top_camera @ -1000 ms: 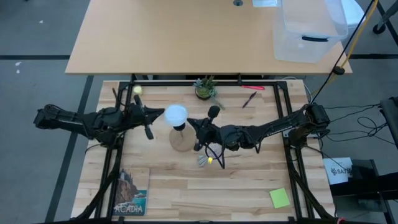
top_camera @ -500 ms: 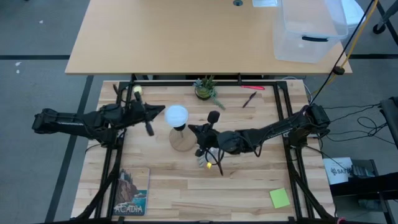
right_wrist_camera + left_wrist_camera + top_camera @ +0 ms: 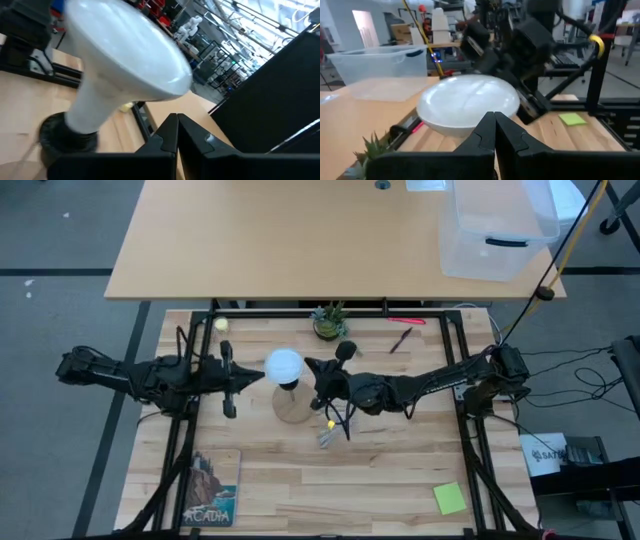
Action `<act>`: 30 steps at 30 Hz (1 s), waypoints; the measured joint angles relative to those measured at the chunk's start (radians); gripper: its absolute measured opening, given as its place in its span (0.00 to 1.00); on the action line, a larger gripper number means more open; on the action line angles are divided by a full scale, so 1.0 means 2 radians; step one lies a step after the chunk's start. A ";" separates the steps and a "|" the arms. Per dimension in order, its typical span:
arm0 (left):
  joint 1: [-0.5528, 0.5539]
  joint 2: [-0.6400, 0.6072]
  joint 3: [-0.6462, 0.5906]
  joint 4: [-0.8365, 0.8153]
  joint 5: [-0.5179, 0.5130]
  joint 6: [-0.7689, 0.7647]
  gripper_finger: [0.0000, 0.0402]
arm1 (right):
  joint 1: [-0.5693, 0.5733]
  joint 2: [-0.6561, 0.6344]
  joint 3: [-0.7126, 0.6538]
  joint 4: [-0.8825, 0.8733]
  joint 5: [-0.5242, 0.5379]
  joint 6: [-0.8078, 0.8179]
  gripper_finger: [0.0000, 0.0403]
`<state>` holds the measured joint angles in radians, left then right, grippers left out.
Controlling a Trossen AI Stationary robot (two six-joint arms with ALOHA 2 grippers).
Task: Screw lightbulb
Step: Insert the lightbulb into the lamp
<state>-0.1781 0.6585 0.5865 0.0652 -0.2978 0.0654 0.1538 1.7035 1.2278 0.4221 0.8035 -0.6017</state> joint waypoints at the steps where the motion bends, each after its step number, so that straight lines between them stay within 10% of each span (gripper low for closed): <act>1: -0.001 0.005 0.000 0.000 0.000 0.000 0.00 | -0.003 0.000 0.000 0.004 -0.003 -0.006 0.00; 30: 0.077 0.024 0.000 -0.028 -0.042 -0.016 0.00 | 0.043 -0.001 0.000 0.002 -0.030 -0.008 0.00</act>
<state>-0.0240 0.7065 0.5869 0.0100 -0.3822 0.0327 0.2389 1.7020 1.2278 0.4270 0.7425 -0.6174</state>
